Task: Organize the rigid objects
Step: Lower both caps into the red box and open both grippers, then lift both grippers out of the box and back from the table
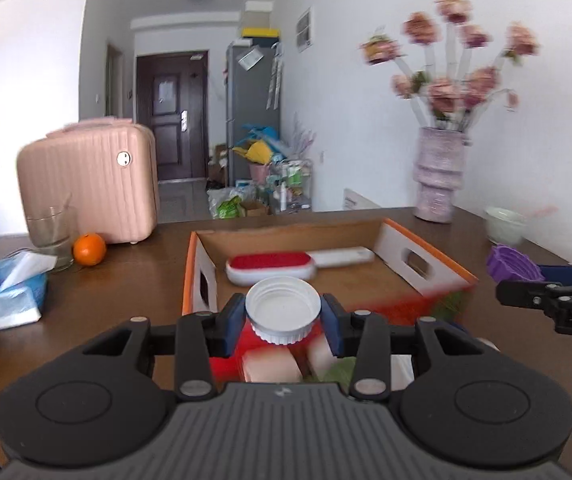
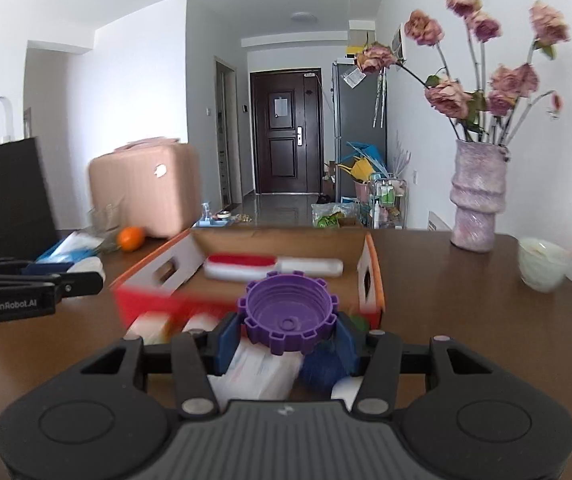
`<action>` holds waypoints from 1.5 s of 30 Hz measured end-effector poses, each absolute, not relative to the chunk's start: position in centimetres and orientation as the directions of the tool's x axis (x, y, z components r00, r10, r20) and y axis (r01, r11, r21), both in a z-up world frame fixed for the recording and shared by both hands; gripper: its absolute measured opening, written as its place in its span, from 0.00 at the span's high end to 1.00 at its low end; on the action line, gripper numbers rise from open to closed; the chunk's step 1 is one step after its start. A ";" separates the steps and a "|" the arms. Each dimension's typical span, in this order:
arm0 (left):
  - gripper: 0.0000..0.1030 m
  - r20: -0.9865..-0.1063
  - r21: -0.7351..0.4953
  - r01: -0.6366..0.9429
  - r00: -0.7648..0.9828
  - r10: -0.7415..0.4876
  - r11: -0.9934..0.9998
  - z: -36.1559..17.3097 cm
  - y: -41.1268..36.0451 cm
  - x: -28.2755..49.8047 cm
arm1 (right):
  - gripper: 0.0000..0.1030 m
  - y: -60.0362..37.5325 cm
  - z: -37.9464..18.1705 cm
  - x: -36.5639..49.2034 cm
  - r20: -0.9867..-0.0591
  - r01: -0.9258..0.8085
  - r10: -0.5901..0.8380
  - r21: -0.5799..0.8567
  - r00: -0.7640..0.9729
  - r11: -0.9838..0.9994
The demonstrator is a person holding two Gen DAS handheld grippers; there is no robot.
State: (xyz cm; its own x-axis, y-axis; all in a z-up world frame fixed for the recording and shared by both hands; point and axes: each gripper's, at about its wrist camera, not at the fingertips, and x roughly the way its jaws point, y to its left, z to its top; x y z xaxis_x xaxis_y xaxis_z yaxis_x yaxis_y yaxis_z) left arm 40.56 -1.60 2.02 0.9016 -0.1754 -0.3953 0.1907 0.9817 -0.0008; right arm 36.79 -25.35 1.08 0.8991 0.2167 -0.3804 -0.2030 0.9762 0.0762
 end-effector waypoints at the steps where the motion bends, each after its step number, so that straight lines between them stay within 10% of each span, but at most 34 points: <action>1: 0.61 -0.409 -0.008 0.184 0.897 -0.171 0.983 1.9 -1.5 42.8 | 0.52 -25.4 1.2 39.1 -0.388 -0.205 0.221 0.083 0.895 0.975; 6: 0.60 -0.468 -0.011 0.173 0.869 -0.158 0.985 1.4 -1.4 52.4 | 0.52 -25.3 1.0 49.7 -0.429 -0.201 0.218 0.085 0.877 0.976; 16: 0.56 -0.767 0.079 0.278 0.631 -0.120 0.957 -3.0 -1.6 63.4 | 0.52 -23.8 -3.0 67.6 -0.798 -0.314 0.170 -0.025 0.578 0.949; 21: 0.36 -0.760 0.109 0.301 0.640 -0.116 0.948 -3.1 -2.0 63.6 | 0.37 -21.4 -3.6 70.5 -0.829 -0.361 0.148 -0.069 0.539 0.930; 34: 0.32 -0.716 0.090 0.256 0.688 -0.116 0.962 3.1 -1.1 58.5 | 0.27 -22.6 2.9 66.3 -0.768 -0.351 0.201 -0.033 0.608 0.936; 45: 0.12 -0.400 0.169 0.188 0.910 -0.107 0.968 16.6 -0.1 40.4 | 0.15 -25.3 16.7 49.3 -0.573 -0.343 0.242 -0.073 0.783 0.936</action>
